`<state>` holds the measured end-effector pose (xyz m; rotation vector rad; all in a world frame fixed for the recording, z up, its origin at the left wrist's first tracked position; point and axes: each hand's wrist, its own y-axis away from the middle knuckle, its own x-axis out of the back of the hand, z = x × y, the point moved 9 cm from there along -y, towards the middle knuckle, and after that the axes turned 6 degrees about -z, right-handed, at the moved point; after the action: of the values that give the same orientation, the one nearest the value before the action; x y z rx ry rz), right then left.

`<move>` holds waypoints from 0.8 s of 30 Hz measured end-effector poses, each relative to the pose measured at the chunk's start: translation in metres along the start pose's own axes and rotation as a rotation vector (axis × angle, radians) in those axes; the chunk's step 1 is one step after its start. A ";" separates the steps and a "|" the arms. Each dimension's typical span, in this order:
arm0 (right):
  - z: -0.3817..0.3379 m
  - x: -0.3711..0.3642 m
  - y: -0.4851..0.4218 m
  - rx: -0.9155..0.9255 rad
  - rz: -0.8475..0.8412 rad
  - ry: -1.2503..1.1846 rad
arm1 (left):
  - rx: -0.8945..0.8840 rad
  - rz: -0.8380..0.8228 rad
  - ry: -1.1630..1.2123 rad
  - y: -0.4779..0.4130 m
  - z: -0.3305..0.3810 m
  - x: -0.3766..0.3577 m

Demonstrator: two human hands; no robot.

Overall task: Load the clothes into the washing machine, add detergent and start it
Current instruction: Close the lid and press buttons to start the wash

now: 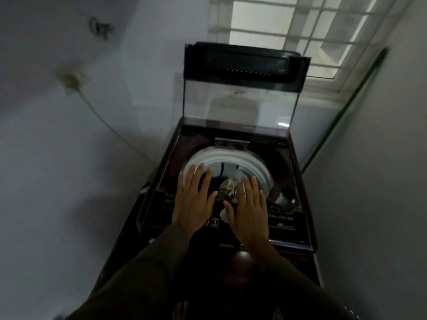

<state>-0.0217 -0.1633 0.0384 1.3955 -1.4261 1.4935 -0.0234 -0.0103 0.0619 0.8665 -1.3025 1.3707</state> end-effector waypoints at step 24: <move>0.087 0.065 -0.244 -0.209 -0.007 -0.009 | -0.272 0.242 0.092 -0.289 -0.011 0.076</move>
<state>0.2146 -0.2093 0.1550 1.2790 -1.5326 1.2937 0.2389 -0.0129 0.2045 0.4672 -1.5158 1.3592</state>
